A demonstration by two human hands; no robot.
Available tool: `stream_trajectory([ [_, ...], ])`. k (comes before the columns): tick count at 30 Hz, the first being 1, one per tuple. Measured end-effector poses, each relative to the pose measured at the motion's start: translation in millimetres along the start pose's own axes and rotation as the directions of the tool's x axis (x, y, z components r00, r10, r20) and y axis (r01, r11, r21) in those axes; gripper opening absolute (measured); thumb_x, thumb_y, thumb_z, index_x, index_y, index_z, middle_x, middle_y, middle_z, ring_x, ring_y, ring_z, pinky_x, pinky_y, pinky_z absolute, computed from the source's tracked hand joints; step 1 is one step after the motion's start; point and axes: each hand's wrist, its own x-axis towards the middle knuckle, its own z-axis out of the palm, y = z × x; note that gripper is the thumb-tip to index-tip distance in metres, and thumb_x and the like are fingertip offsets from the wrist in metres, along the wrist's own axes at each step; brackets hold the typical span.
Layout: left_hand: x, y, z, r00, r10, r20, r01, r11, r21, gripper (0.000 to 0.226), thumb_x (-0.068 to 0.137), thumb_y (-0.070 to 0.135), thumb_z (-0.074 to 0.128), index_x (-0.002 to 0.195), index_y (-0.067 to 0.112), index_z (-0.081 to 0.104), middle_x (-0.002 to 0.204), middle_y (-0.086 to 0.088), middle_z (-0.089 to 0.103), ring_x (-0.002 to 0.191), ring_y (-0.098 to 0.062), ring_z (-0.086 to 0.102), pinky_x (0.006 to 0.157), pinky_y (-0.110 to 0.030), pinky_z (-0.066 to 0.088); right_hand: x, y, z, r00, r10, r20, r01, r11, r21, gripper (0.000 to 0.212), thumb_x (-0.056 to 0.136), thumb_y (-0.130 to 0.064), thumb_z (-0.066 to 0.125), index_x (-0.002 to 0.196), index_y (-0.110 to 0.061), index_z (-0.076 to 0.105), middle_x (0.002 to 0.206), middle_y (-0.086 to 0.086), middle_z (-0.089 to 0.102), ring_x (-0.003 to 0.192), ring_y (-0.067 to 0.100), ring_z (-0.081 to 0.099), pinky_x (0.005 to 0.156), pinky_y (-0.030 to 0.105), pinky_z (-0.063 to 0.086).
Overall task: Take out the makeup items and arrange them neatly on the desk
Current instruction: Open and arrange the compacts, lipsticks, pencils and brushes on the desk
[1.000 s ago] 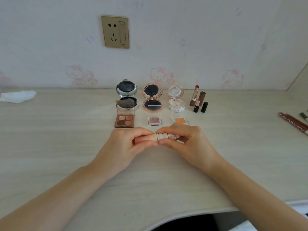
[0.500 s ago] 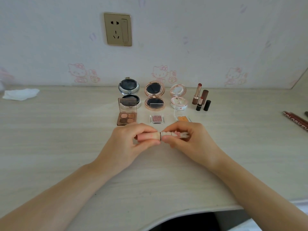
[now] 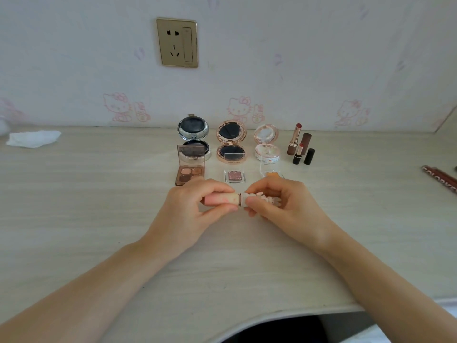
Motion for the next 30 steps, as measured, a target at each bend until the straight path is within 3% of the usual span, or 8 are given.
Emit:
stream_trajectory([
  [3,0.7,1.0,-0.4,1.000,-0.010,-0.004,0.010,1.000,-0.013,0.024,0.074,0.044,0.071,0.096,0.035,0.066,0.089,0.019,0.065,0.081,-0.008,0.061,0.073,-0.015,0.043,0.4,1.6,-3.8,1.000,-0.023,-0.006,0.023,1.000,-0.010,0.021,0.079,-0.010,0.075,0.090,-0.026,0.066,0.082,-0.002,0.065,0.070,0.008,0.058,0.066,0.022,0.048],
  [6,0.8,1.4,0.2,1.000,0.000,-0.008,0.000,1.000,0.008,0.025,0.072,0.035,0.076,0.095,0.035,0.065,0.089,0.017,0.065,0.082,-0.006,0.060,0.074,-0.013,0.043,-0.1,-0.7,-4.3,0.999,0.004,0.039,-0.004,1.000,-0.010,0.030,0.078,-0.013,0.076,0.099,-0.031,0.064,0.090,-0.007,0.067,0.075,0.009,0.062,0.067,0.021,0.048],
  [8,0.3,0.7,0.5,1.000,0.007,-0.010,-0.006,1.000,0.011,0.025,0.072,0.030,0.077,0.094,0.032,0.066,0.087,0.017,0.066,0.083,-0.004,0.060,0.076,-0.011,0.042,0.2,-1.4,-3.1,0.999,0.040,0.022,-0.040,0.999,-0.026,0.022,0.084,-0.023,0.071,0.103,-0.031,0.065,0.091,-0.008,0.069,0.078,0.007,0.066,0.064,0.019,0.050],
  [9,0.1,0.3,0.5,1.000,0.005,-0.015,-0.004,1.000,0.009,0.025,0.072,0.030,0.078,0.094,0.031,0.067,0.087,0.018,0.066,0.083,-0.003,0.060,0.076,-0.010,0.041,0.5,-1.9,-2.5,0.998,0.058,0.017,-0.057,0.998,-0.022,0.012,0.089,-0.026,0.065,0.100,-0.027,0.066,0.088,-0.008,0.071,0.078,0.008,0.068,0.062,0.021,0.051],
  [11,0.2,0.1,0.2,1.000,-0.002,-0.019,0.002,1.000,0.006,0.023,0.072,0.032,0.076,0.094,0.030,0.067,0.087,0.019,0.066,0.083,-0.002,0.061,0.077,-0.009,0.041,0.7,-2.4,-1.9,0.997,0.083,0.011,-0.083,0.997,-0.006,0.013,0.094,-0.026,0.057,0.090,-0.021,0.069,0.080,-0.005,0.073,0.073,0.010,0.069,0.058,0.025,0.051],
  [15,0.4,0.8,-0.2,1.000,-0.025,-0.003,0.025,1.000,-0.005,0.021,0.075,0.041,0.073,0.094,0.031,0.068,0.090,0.017,0.067,0.084,-0.006,0.062,0.075,-0.011,0.043,0.5,-2.9,-2.4,0.999,0.034,-0.022,-0.034,0.999,0.015,0.003,0.087,-0.018,0.068,0.089,-0.018,0.070,0.072,0.000,0.071,0.063,0.010,0.066,0.056,0.023,0.050],
  [21,1.3,0.9,-1.3,0.997,-0.080,0.009,0.080,0.994,-0.075,0.015,0.078,0.046,0.069,0.091,0.039,0.067,0.088,0.020,0.068,0.084,-0.007,0.063,0.073,-0.012,0.044,1.8,-5.2,-5.0,0.999,0.031,-0.045,-0.026,0.994,0.107,0.028,0.076,0.001,0.075,0.097,-0.017,0.070,0.080,-0.006,0.066,0.061,0.012,0.058,0.060,0.021,0.051],
  [30,0.6,-1.5,-0.5,0.993,-0.083,0.088,0.092,0.990,-0.105,0.018,0.084,0.049,0.060,0.090,0.033,0.065,0.077,0.013,0.068,0.080,-0.012,0.062,0.069,-0.013,0.041,1.5,-5.2,-9.4,0.991,0.083,-0.107,-0.052,0.962,0.270,0.026,0.077,-0.010,0.077,0.099,-0.023,0.070,0.073,0.004,0.067,0.062,0.018,0.061,0.065,0.026,0.052],
])
